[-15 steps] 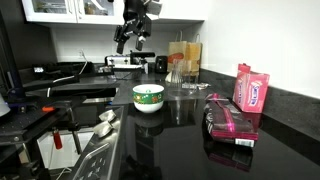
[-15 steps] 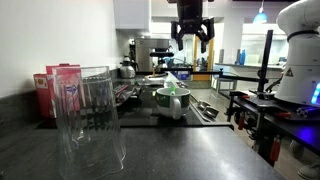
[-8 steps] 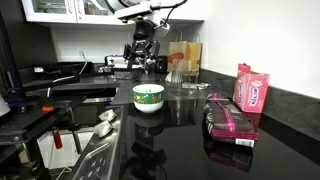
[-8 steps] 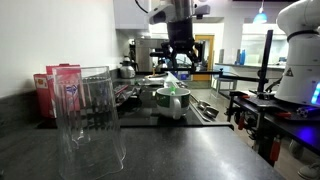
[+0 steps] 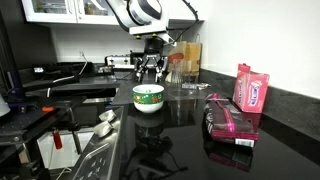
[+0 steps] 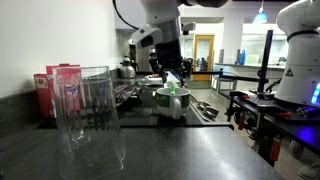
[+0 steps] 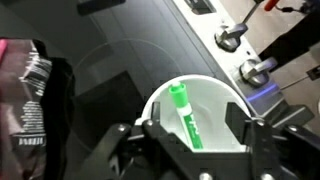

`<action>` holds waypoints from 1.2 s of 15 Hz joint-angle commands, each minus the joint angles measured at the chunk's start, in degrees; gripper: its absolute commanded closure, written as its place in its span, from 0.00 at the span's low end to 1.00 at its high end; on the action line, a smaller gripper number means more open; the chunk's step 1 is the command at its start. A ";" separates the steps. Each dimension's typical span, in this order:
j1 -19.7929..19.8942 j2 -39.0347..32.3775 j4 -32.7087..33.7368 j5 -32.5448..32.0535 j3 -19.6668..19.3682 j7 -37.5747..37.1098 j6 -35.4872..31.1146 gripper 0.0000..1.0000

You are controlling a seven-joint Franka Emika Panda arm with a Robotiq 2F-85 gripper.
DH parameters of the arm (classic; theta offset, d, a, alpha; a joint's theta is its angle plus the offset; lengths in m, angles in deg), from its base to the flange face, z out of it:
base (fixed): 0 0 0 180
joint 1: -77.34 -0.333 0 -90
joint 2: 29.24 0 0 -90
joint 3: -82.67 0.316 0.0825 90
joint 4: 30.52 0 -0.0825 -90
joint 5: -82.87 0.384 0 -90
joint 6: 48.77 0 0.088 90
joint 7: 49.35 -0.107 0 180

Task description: Pick up the marker from the cup and put it on the stove

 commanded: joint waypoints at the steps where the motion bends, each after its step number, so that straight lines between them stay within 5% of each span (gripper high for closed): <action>1: -0.99 -4.28 5.35 -0.83 0.29 2.18 3.15 0.28; 14: -1.63 -8.95 7.29 -4.27 -0.57 3.84 6.83 0.60; 15: -1.75 -9.02 7.15 -4.90 -0.63 3.74 6.82 0.67; 16: -1.95 -9.07 6.95 -5.91 -0.75 3.69 6.85 0.84; 18: -1.93 -9.00 6.61 -6.98 -0.64 3.98 6.65 0.92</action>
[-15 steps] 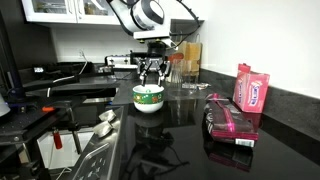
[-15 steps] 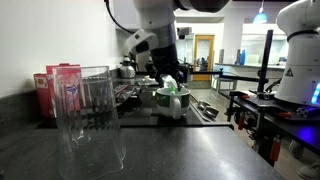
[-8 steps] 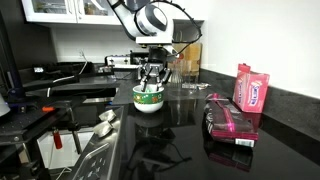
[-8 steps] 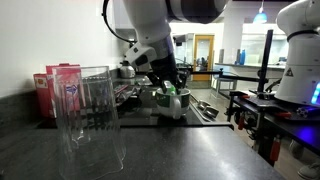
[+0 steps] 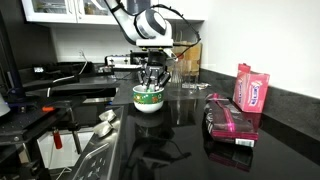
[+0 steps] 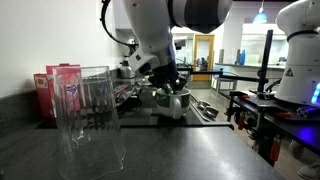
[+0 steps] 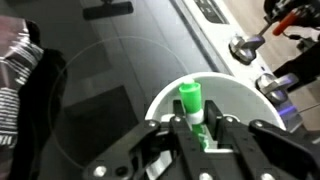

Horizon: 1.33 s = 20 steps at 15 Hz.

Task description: Pick up the marker from the cup and put it on the stove

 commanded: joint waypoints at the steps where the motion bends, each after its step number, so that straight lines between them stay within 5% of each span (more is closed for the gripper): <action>1: -0.66 0.22 0.04 -2.56 -0.08 1.38 1.75 1.00; 11: 5.99 18.23 -8.61 4.18 1.18 10.60 0.85 0.95; 15: 11.42 25.11 -12.04 10.31 -2.74 8.16 -2.34 0.95; 20: 14.83 22.21 -10.23 10.67 -7.93 1.92 -7.65 0.95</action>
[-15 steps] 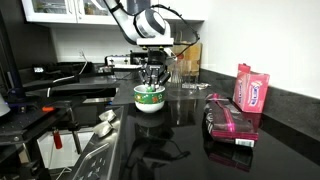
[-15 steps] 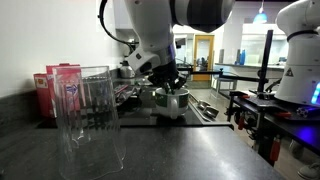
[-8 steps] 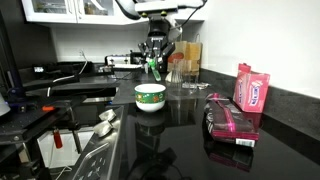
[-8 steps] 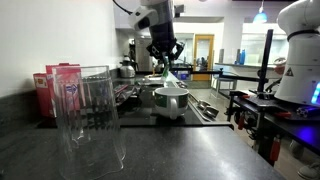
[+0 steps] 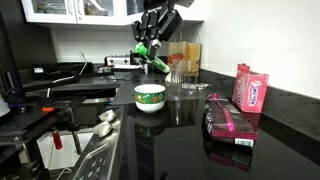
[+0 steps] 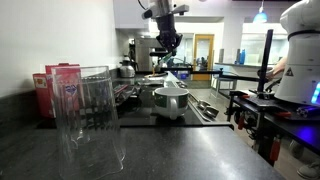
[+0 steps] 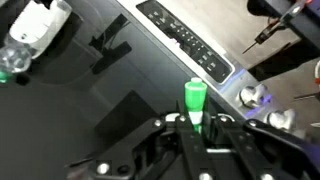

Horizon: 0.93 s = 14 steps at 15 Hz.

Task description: Pick up the marker from the cup and put it on the stove

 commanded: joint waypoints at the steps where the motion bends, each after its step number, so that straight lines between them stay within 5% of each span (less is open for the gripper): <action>1: -0.21 -2.52 0.19 -2.44 -1.73 -7.24 -5.51 0.95; 14: -3.38 -19.86 6.65 -15.82 -2.62 -13.10 -7.84 0.95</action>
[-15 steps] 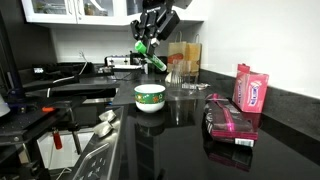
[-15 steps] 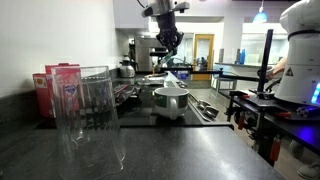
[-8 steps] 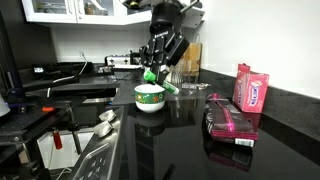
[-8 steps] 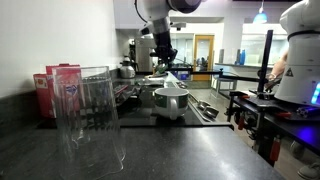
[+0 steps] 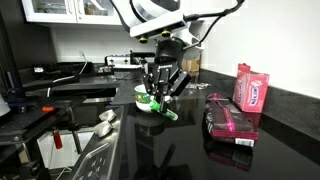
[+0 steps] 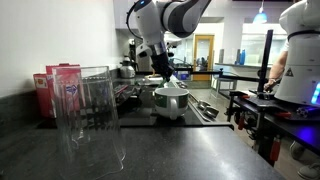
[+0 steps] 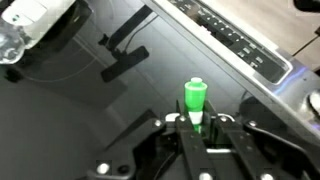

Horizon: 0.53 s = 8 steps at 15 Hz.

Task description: Pick up the marker from the cup and put it on the stove

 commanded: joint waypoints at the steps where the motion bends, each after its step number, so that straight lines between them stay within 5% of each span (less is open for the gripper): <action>1: -1.09 -2.41 2.35 -3.50 -1.36 -1.59 -1.33 0.55; 2: -1.00 -2.90 2.93 -3.92 -1.37 -1.57 -1.35 0.54; 8: -0.53 -1.55 3.48 -4.85 -1.27 -1.69 -1.87 0.10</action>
